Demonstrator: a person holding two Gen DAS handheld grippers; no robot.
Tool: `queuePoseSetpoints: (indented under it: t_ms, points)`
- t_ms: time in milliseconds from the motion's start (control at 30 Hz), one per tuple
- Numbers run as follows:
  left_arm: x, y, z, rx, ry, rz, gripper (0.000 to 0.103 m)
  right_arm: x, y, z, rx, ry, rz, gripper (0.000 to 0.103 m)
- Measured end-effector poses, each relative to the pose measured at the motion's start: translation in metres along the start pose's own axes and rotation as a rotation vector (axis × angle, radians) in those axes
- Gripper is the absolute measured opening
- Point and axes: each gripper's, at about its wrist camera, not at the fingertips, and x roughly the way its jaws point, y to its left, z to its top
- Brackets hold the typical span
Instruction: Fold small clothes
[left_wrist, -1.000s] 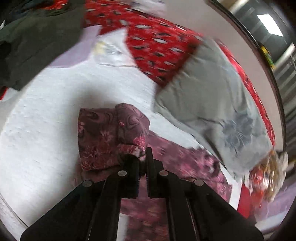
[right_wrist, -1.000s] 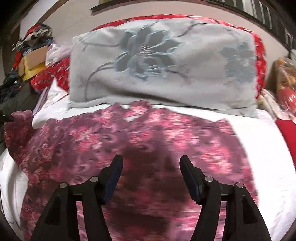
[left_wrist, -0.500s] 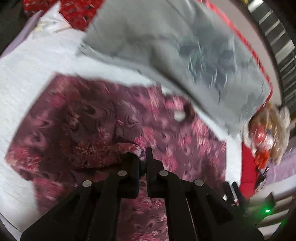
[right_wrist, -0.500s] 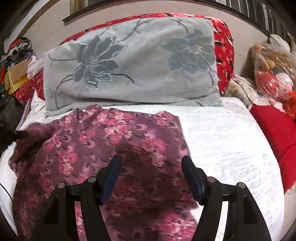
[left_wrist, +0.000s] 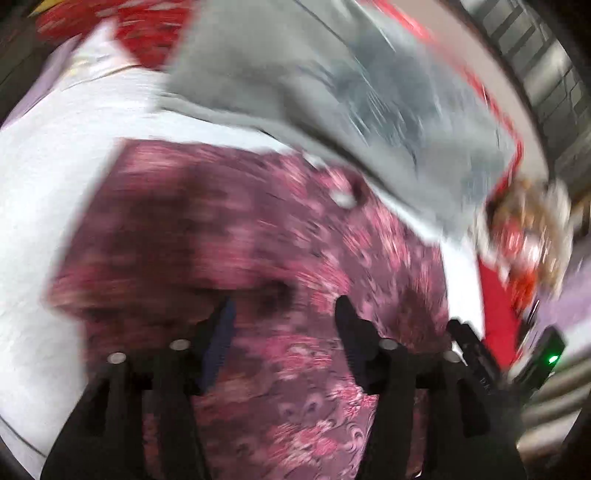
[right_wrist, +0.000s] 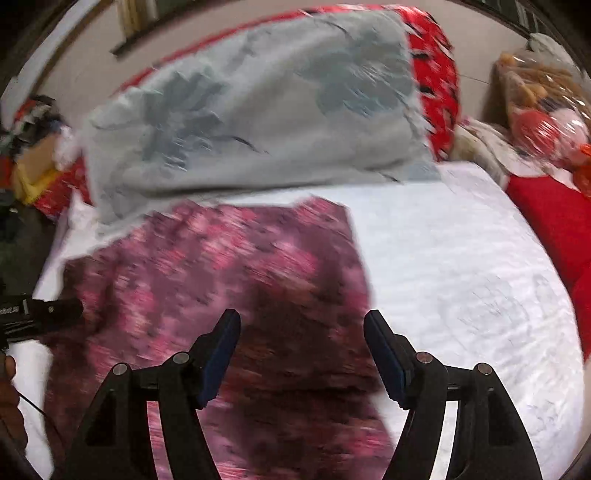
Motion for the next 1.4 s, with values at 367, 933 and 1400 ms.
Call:
queuePoseSetpoints:
  t_ms: [367, 933, 1400]
  points:
    - [-0.005, 0.123, -0.025, -0.353, 0.053, -0.132, 0.061, 0.043, 0.176, 0.003, -0.315, 0.034, 0.260, 0.075]
    - [0.018, 0.116, -0.022, -0.361, 0.062, -0.147, 0.061, 0.051, 0.065, 0.030, 0.121, 0.116, 0.294, 0.018]
    - [0.000, 0.091, -0.040, -0.337, 0.050, -0.254, 0.061, 0.057, 0.071, 0.027, 0.193, 0.095, 0.296, 0.074]
